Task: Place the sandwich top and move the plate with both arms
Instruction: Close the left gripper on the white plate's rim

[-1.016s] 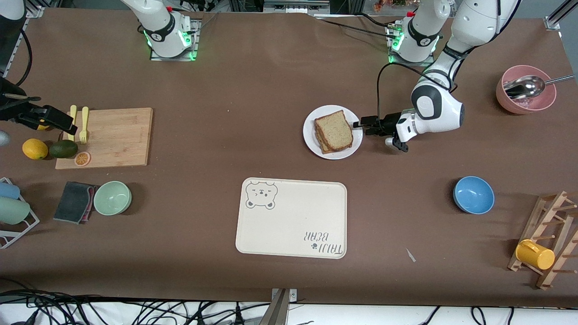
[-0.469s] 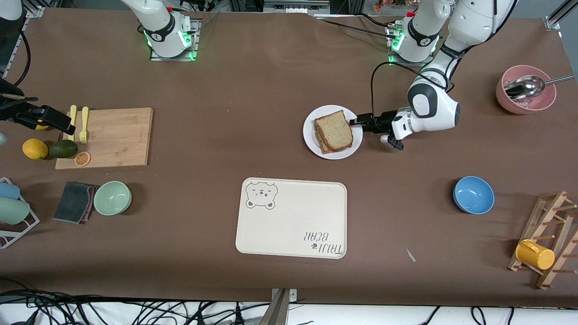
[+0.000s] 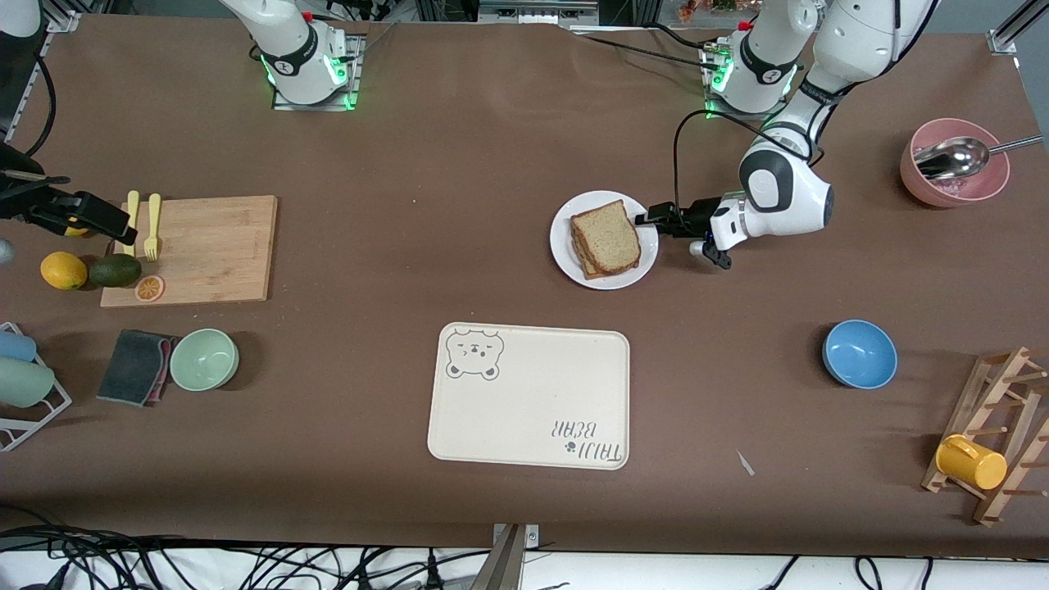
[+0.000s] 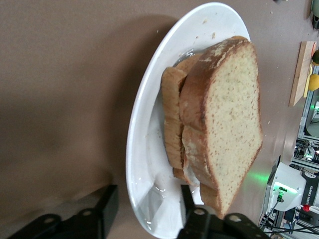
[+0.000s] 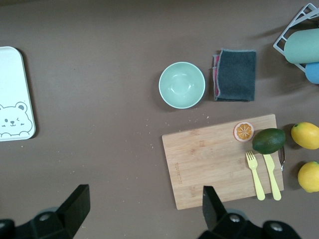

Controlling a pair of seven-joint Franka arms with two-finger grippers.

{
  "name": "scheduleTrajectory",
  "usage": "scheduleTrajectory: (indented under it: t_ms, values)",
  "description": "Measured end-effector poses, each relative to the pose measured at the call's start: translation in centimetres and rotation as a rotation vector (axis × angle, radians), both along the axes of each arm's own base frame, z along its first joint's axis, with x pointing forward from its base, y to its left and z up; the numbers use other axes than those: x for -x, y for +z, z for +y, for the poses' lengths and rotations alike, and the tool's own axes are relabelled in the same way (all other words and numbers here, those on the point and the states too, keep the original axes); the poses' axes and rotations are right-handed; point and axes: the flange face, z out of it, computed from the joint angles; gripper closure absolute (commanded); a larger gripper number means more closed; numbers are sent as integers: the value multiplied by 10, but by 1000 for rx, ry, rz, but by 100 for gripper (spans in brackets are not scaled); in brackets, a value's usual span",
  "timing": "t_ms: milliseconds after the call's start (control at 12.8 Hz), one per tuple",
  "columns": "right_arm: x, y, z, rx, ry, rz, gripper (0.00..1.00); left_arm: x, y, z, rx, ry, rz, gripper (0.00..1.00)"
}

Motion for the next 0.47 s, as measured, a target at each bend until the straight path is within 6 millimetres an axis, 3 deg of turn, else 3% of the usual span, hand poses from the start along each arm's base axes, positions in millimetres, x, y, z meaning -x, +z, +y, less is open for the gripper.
scheduleTrajectory:
  t_ms: [469]
  values:
    - [1,-1,4,-1,7,13,0,2,-1,2,2,0,3,63]
